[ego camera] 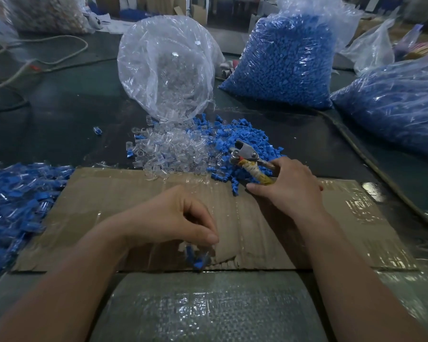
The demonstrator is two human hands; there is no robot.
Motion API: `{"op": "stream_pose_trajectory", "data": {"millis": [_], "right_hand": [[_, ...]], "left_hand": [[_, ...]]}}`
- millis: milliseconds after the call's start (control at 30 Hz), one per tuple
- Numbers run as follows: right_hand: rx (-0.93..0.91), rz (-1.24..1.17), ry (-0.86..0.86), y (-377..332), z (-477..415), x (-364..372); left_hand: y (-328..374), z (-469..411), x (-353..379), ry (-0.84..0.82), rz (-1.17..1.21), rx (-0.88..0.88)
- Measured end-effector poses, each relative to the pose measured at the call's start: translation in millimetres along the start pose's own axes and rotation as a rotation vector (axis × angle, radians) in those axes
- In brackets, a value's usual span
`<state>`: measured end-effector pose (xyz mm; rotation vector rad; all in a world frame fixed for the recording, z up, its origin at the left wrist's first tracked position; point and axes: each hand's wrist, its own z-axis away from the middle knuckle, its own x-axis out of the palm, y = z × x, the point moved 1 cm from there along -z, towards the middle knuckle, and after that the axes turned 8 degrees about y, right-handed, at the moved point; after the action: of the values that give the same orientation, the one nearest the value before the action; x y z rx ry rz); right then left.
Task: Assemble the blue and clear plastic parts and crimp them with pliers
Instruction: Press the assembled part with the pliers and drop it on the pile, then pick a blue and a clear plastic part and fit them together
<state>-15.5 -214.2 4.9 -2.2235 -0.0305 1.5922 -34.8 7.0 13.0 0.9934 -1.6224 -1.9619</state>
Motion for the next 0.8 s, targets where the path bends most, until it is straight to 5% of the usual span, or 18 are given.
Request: {"op": "stream_pose_trajectory", "data": {"millis": [67, 167, 233, 300, 533, 800], "right_hand": [[0.015, -0.001, -0.007, 1, 0, 0], [0.028, -0.004, -0.035, 1, -1, -1], [0.038, -0.001, -0.062, 1, -2, 0], [0.036, 0.011, -0.08, 2, -2, -2], [0.028, 0.058, -0.112, 1, -2, -2], [0.017, 0.061, -0.136, 2, -2, -1]], "left_hand": [[0, -1, -2, 0.106, 0.036, 0.026], [-3, -6, -7, 0.522, -0.019, 0.102], [-8, -11, -14, 0.88, -0.267, 0.088], [-12, -16, -21, 1.037, -0.547, 0.004], [-18, -23, -20, 0.871, -0.834, -0.086], [-16, -23, -20, 0.855, -0.874, -0.026]]}}
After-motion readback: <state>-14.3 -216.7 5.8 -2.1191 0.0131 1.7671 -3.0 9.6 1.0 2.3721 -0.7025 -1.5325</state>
